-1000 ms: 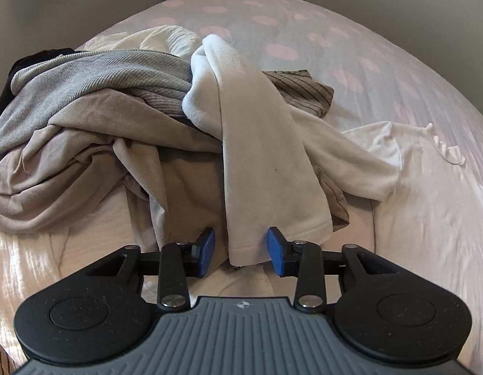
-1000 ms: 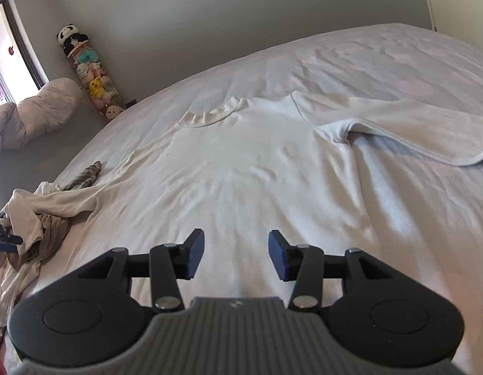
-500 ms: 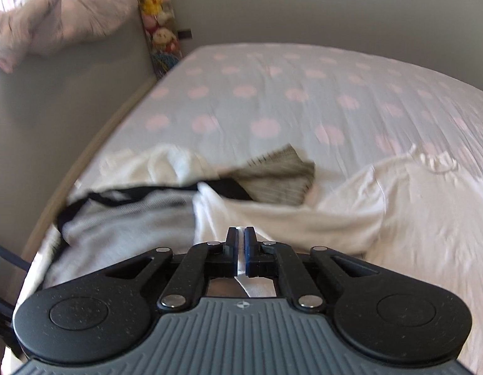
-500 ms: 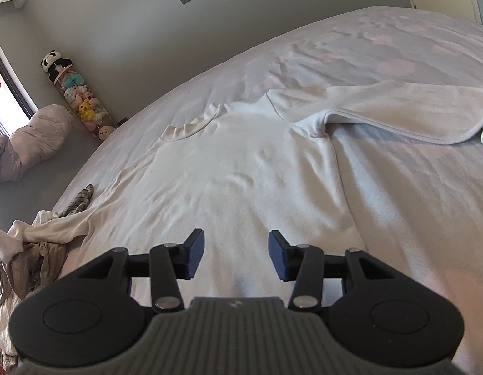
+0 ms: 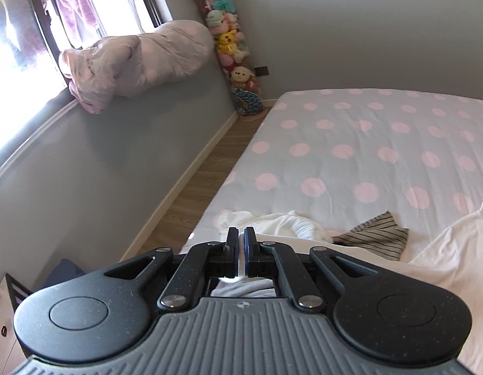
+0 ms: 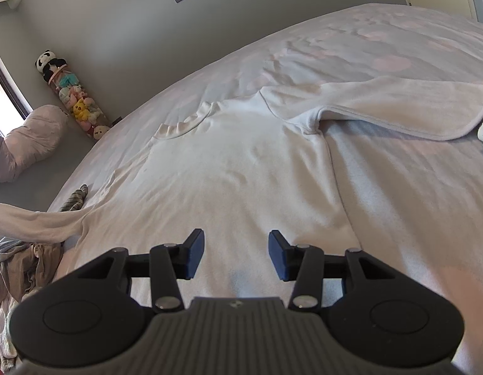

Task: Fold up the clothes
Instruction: 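Lift the shirt side and sleeve with the left gripper and fold it over the body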

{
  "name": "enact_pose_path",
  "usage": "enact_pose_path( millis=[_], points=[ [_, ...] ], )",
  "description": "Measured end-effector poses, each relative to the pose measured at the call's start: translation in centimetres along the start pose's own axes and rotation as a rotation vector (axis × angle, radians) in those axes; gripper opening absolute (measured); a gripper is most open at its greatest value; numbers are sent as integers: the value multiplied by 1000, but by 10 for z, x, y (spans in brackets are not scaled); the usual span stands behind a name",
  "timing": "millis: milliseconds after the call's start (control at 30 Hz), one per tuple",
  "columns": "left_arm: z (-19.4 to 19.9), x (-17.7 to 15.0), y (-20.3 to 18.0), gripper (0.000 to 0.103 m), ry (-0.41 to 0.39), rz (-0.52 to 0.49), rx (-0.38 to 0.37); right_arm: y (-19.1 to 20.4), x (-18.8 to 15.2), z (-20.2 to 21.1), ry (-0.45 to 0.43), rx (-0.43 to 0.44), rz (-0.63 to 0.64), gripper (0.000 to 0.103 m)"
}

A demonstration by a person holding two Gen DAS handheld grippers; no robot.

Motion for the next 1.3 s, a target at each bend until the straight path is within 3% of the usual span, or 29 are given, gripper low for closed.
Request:
enact_pose_path(
  millis=[100, 333, 467, 733, 867, 1167, 1300],
  points=[
    [1, 0, 3, 2, 4, 15, -28, 1, 1, -1, 1, 1, 6, 49],
    [26, 12, -33, 2, 10, 9, -202, 0, 1, 0, 4, 3, 6, 49],
    [54, 33, -75, 2, -14, -14, -320, 2, 1, 2, -6, 3, 14, 49],
    [126, 82, -196, 2, -94, -114, -568, -2, 5, 3, -15, -163, 86, 49],
    [151, 93, -265, 1, -124, -209, -622, -7, 9, 7, -35, -169, 78, 49],
    [149, 81, -407, 1, -77, -359, -731, -28, 16, 4, -42, -130, -29, 50],
    [129, 65, -470, 2, -34, -429, -761, -35, 19, 0, -39, -110, -77, 50]
  ],
)
Point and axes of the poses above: each gripper's, at about its wrist camera, not at the fingertips, and z roughly against the way its jaws point, y to its left, x to its top, the point moved 5 cm from there along -z, roughly the way its jaws point, and after that the axes turned 9 degrees about y, right-handed, at the moved point
